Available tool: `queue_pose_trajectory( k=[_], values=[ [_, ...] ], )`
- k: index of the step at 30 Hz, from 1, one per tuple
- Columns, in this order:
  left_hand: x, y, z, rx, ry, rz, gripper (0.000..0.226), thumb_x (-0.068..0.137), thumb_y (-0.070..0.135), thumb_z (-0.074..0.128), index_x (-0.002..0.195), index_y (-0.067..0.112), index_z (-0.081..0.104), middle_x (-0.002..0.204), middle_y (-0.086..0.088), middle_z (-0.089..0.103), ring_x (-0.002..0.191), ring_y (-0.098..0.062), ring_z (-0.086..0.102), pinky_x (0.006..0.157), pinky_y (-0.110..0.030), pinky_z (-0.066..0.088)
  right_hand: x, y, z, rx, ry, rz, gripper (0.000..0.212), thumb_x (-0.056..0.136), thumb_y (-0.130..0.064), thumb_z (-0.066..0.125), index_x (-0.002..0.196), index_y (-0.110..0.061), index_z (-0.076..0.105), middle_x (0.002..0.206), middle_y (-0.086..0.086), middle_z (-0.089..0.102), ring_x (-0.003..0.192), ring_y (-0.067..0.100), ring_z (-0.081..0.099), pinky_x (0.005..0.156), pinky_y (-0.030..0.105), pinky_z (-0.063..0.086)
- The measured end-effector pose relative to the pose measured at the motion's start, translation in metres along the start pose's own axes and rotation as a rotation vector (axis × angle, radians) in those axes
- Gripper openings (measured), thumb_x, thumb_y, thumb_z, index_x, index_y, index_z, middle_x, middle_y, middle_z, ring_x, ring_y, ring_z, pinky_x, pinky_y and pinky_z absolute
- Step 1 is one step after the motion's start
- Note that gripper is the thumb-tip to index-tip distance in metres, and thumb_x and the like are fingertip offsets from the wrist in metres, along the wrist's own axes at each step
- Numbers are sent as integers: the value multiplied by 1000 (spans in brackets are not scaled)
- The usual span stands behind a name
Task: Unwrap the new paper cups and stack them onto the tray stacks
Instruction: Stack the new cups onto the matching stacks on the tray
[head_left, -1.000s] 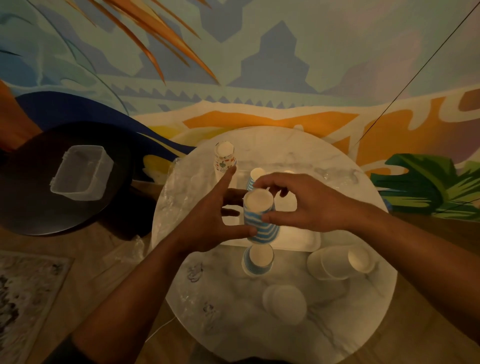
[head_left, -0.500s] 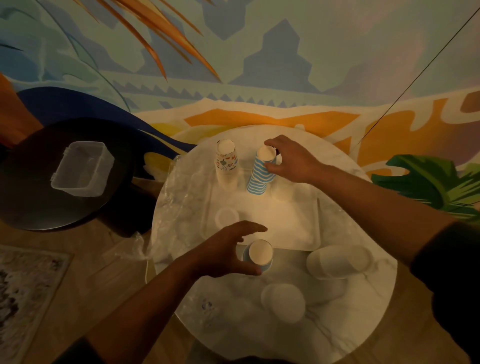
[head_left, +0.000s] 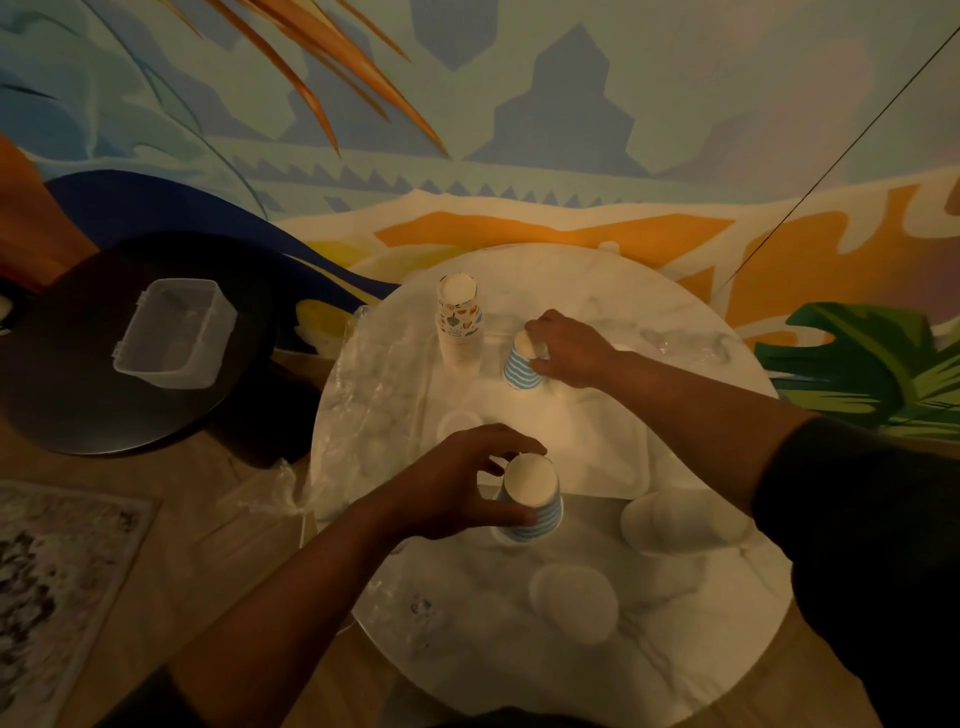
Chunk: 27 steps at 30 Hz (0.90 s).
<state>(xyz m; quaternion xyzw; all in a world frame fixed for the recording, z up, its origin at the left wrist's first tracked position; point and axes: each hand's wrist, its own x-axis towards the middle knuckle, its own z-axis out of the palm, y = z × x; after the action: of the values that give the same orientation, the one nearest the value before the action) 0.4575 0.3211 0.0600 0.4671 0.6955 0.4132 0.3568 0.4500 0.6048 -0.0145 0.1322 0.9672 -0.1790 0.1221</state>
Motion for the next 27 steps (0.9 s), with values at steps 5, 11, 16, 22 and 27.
queue_pose_trajectory(
  k=[5, 11, 16, 22, 27],
  values=[
    [4, 17, -20, -125, 61, 16, 55, 77, 20, 89, 126, 18, 63, 126, 5, 63, 114, -17, 64, 92, -31, 57, -6, -5, -2, -28, 23, -47, 67, 92, -36, 70, 147, -10, 44, 147, 16, 47, 127, 37, 51, 107, 43, 40],
    [14, 28, -47, -124, 120, 33, 54, 78, 24, 84, 128, 19, 62, 124, 2, 60, 111, -15, 65, 91, -28, 57, -52, -38, -53, 315, 108, -155, 43, 98, -38, 63, 136, -17, 60, 136, -1, 61, 115, 14, 62, 99, 32, 49],
    [22, 29, -62, -133, 280, 0, 61, 72, 41, 79, 127, 21, 61, 122, 3, 65, 110, -13, 66, 91, -31, 59, -111, -66, -100, 639, 107, -182, 35, 103, -33, 55, 137, -23, 60, 122, -13, 69, 107, 1, 66, 94, 17, 50],
    [36, 31, -56, -239, 414, -13, 52, 75, 35, 79, 122, 26, 60, 119, 4, 69, 108, -14, 69, 85, -31, 61, -126, -76, -96, 454, 84, -246, 83, 84, -48, 77, 153, -33, 34, 133, -23, 55, 112, -18, 52, 93, 1, 40],
    [45, 22, -46, -327, 533, -86, 69, 83, 16, 81, 142, 15, 46, 127, 1, 63, 108, -5, 68, 82, -20, 57, -101, -66, -87, 419, 105, -241, 89, 83, -43, 80, 155, -34, 29, 131, -19, 51, 107, -7, 55, 91, 2, 40]
  ],
)
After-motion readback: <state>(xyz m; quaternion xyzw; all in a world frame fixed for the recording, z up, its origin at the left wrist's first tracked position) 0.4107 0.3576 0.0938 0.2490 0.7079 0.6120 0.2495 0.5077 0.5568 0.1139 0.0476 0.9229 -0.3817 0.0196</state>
